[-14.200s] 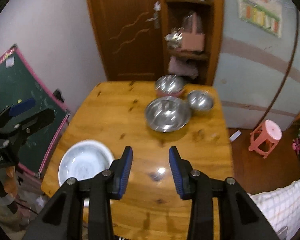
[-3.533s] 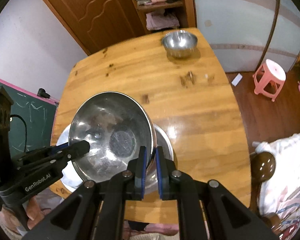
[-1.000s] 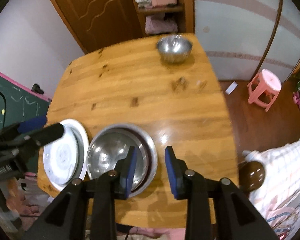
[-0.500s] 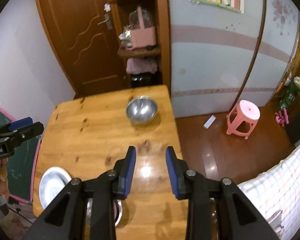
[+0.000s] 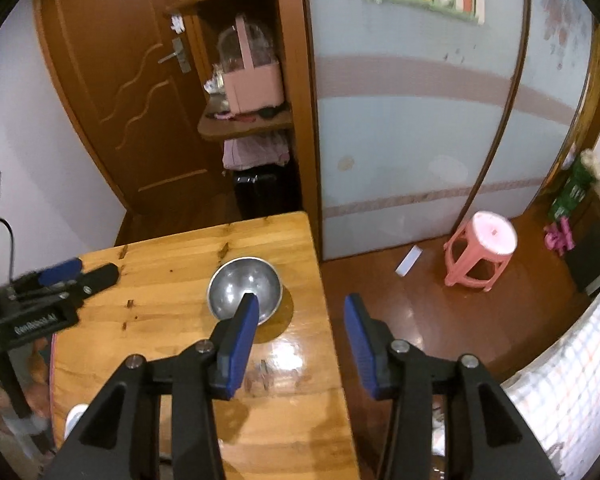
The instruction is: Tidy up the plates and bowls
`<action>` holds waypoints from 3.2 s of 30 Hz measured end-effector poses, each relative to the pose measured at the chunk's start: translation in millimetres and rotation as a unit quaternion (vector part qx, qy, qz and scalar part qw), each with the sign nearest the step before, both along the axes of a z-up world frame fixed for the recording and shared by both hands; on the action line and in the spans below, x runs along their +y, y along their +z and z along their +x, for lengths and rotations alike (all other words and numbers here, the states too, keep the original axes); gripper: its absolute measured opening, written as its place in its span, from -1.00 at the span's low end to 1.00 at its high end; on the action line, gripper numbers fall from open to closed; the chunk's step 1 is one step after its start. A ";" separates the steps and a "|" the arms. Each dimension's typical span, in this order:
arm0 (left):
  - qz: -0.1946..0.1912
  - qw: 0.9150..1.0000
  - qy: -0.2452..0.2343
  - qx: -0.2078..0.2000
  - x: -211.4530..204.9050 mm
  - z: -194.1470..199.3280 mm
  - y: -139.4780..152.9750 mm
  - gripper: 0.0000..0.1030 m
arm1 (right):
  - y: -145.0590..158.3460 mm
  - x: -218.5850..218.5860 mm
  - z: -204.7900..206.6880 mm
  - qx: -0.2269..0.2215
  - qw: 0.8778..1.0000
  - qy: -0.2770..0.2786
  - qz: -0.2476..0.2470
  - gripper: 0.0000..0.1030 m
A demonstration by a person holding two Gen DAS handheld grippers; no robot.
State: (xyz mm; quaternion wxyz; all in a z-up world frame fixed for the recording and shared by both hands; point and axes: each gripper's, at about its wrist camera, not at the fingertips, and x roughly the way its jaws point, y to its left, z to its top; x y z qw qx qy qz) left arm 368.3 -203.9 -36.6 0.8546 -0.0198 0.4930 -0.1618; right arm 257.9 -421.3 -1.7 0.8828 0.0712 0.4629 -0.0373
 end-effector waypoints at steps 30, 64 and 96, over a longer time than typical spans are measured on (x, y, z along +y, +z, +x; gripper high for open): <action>-0.029 0.988 -0.010 0.149 -32.1 76.2 -173.5 0.08 | -173.5 -1.5 110.4 0.155 0.983 -0.019 0.101 -0.27; -0.023 0.988 -0.054 0.143 -0.5 -67.1 -45.5 -0.84 | -79.9 38.2 -13.1 0.140 0.981 0.000 0.133 -0.88; 0.000 0.979 -0.043 0.200 85.9 -274.0 -114.4 -0.80 | -121.6 130.4 -191.9 0.169 0.977 0.066 0.114 -0.87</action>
